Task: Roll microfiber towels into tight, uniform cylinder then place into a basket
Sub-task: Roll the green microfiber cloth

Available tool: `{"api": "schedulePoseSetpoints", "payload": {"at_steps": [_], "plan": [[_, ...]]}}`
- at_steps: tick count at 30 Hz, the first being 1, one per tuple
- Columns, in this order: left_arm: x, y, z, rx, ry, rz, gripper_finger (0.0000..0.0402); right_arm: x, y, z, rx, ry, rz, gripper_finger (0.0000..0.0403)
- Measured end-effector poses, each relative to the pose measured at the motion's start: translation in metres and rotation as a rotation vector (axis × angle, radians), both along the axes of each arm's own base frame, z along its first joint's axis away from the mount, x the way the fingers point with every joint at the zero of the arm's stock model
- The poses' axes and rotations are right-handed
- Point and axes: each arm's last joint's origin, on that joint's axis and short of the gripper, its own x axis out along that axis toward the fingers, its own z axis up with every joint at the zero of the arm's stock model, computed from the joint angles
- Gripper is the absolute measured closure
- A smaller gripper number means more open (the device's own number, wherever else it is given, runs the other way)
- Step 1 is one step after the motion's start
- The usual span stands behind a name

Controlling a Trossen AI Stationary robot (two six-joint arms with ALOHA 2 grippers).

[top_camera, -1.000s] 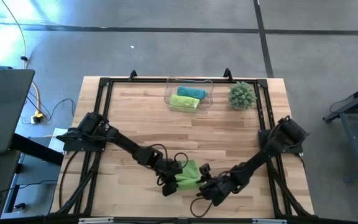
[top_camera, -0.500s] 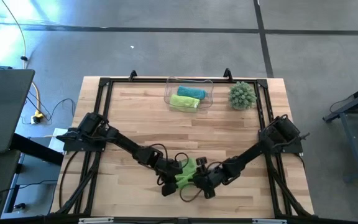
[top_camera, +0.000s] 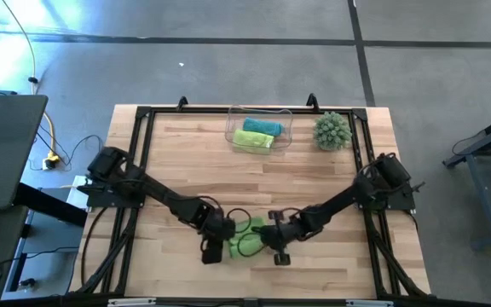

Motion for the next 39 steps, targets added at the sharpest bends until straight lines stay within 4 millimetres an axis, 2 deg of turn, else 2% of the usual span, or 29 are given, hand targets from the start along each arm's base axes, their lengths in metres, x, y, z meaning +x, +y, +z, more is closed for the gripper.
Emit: {"api": "schedulePoseSetpoints", "payload": {"at_steps": [5, 9, 13, 16, 22, 29, 32, 35, 39], "plan": [[-0.009, -0.017, 0.024, 0.154, -0.148, -0.001, 0.0288, 0.008, -0.017, 0.000, 0.208, 0.098, -0.043, 0.0389], [-0.011, -0.037, 0.029, 0.334, -0.310, 0.030, 0.0288, 0.015, -0.030, 0.000, 0.339, 0.145, -0.086, 0.0392], [-0.009, -0.058, 0.020, 0.502, -0.438, -0.003, 0.0288, 0.020, -0.043, 0.001, 0.437, 0.180, -0.119, 0.0385], [-0.003, -0.069, 0.008, 0.523, -0.482, -0.064, 0.0286, 0.023, -0.052, 0.001, 0.472, 0.192, -0.139, 0.0383], [0.004, -0.065, -0.022, 0.574, -0.425, -0.093, 0.0263, 0.026, -0.062, 0.001, 0.477, 0.193, -0.162, 0.0383], [0.012, -0.052, -0.039, 0.555, -0.361, -0.002, 0.0240, 0.026, -0.062, 0.001, 0.456, 0.170, -0.131, 0.0382], [0.015, -0.046, -0.043, 0.480, -0.318, 0.036, 0.0241, 0.026, -0.062, 0.003, 0.439, 0.154, -0.089, 0.0378], [0.016, -0.042, -0.044, 0.406, -0.281, 0.056, 0.0249, 0.023, -0.060, 0.008, 0.412, 0.135, -0.025, 0.0353], [0.016, -0.037, -0.042, 0.340, -0.245, 0.052, 0.0267, 0.013, -0.057, 0.024, 0.384, 0.144, 0.039, 0.0294]]}}
